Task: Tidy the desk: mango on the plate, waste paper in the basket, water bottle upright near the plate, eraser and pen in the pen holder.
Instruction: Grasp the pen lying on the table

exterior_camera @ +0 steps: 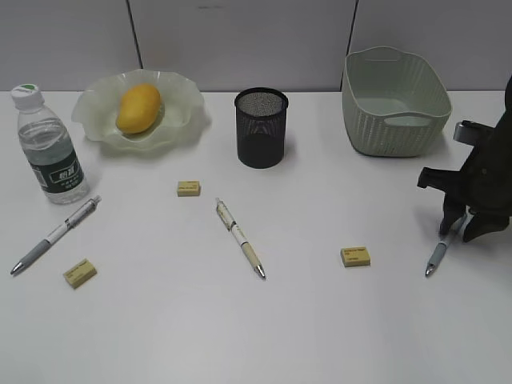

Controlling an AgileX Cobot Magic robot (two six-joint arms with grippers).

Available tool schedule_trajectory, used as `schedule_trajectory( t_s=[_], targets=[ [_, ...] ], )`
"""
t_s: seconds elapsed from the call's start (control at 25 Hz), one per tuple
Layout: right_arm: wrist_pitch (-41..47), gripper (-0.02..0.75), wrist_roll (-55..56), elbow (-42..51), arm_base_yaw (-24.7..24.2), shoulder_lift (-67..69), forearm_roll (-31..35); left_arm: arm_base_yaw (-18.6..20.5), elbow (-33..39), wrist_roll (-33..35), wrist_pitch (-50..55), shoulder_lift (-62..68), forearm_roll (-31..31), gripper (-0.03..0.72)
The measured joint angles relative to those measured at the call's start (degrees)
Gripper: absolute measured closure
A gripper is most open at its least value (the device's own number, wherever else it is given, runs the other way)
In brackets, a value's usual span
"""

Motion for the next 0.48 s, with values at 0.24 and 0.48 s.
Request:
schedule_trajectory(
  t_s=[0.24,0.48],
  targets=[
    [-0.99,0.465,0.06,0.00,-0.03,0.00,0.94,0.00,0.00,0.00,0.00,0.00,0.00,0.261],
    [-1.28,0.466,0.30,0.00,-0.03,0.00,1.10,0.00,0.00,0.00,0.00,0.00,0.00,0.261]
  ],
)
